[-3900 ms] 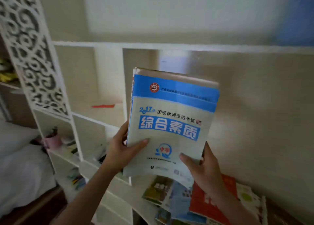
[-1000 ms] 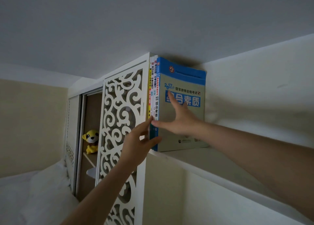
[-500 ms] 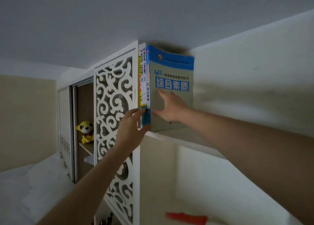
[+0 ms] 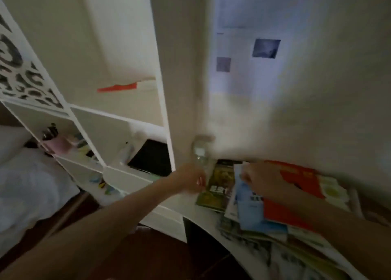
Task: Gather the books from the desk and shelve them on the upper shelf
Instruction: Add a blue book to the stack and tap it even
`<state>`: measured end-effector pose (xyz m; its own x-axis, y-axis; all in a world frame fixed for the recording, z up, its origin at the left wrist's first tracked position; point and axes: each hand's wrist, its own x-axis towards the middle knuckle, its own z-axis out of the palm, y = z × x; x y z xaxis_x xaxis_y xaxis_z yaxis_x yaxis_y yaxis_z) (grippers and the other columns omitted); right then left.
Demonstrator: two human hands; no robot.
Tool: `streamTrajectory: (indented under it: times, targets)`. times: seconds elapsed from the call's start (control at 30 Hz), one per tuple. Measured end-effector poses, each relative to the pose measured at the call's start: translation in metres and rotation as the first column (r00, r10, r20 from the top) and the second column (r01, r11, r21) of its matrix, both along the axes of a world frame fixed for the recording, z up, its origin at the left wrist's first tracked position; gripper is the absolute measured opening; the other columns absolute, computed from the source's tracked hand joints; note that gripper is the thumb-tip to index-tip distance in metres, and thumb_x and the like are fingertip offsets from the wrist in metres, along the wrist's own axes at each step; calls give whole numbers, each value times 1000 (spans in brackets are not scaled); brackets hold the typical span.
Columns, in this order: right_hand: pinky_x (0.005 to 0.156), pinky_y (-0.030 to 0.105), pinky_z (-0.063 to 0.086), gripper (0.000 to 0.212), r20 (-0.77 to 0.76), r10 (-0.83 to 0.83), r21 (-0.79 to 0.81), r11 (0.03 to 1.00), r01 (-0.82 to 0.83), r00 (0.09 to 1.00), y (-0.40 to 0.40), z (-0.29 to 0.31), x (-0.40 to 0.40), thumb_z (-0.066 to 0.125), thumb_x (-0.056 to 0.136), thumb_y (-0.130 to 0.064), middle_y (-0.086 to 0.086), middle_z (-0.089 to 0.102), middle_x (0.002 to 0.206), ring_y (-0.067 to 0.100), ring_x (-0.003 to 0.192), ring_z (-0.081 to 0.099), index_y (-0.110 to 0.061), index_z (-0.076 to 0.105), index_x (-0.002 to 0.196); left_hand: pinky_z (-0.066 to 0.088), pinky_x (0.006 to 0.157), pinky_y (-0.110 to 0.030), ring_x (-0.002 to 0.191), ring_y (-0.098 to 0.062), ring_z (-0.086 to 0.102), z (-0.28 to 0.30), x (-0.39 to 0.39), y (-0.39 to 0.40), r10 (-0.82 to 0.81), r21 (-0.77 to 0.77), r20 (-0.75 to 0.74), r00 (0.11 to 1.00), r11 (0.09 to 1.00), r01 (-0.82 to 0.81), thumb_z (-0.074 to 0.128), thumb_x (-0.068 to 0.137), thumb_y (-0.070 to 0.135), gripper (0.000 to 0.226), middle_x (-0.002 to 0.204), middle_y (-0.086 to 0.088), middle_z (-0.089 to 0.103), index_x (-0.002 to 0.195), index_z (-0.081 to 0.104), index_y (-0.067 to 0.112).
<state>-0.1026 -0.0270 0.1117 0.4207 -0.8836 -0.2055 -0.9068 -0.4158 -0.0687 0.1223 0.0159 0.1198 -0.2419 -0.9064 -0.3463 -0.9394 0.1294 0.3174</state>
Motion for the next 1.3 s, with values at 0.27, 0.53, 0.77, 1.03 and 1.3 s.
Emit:
streamTrajectory:
  times: [0.27, 0.53, 0.77, 1.03, 1.3]
  targets:
    - [106, 34, 40, 55, 63, -434, 153, 894, 421, 899, 54, -108, -140, 52, 92, -44, 0, 42, 144, 20, 130, 43, -24, 40, 141, 44, 90, -27, 123, -23, 52, -120, -110, -45, 308, 292, -281, 909, 930, -224, 61, 92, 29, 55, 136, -6, 51, 139, 40, 11]
    - [100, 43, 45, 96, 319, -782, 263, 616, 743, 536, 26, -138, -170, 69, 72, -63, 4, 50, 138, 24, 121, 52, -21, 25, 147, 51, 92, -37, 104, -29, 57, -207, -150, -101, 515, 364, -383, 767, 847, -387, 65, 58, 75, 92, 123, -13, 53, 119, 47, 10]
    - [92, 39, 52, 106, 237, -905, 473, 426, 771, 355, -2, -133, -163, 96, 33, -45, 0, 64, 117, 22, 107, 62, -18, 50, 125, 51, 75, -31, 100, -27, 62, -180, -156, -96, 432, 242, -593, 679, 901, -361, 63, 87, 20, 41, 114, -9, 62, 123, 46, 7]
    - [72, 41, 57, 23, 412, -910, 736, 311, 601, -34, 22, -117, -183, 61, 91, -5, 6, 69, 95, 25, 83, 69, -13, 56, 113, 44, 44, -23, 53, -10, 55, -90, -131, -88, 271, -262, -530, 803, 849, -459, 44, 99, 25, 32, 69, 5, 55, 129, 46, 14]
    - [87, 54, 55, 52, 281, -817, 960, 234, 156, -504, 36, -115, -199, 44, 96, -49, 23, 70, 111, 40, 100, 68, -7, 56, 125, 56, 62, -30, 74, -13, 64, -52, -185, -71, 113, -196, -734, 670, 909, -368, 51, 96, 30, 41, 94, 2, 65, 135, 39, 24]
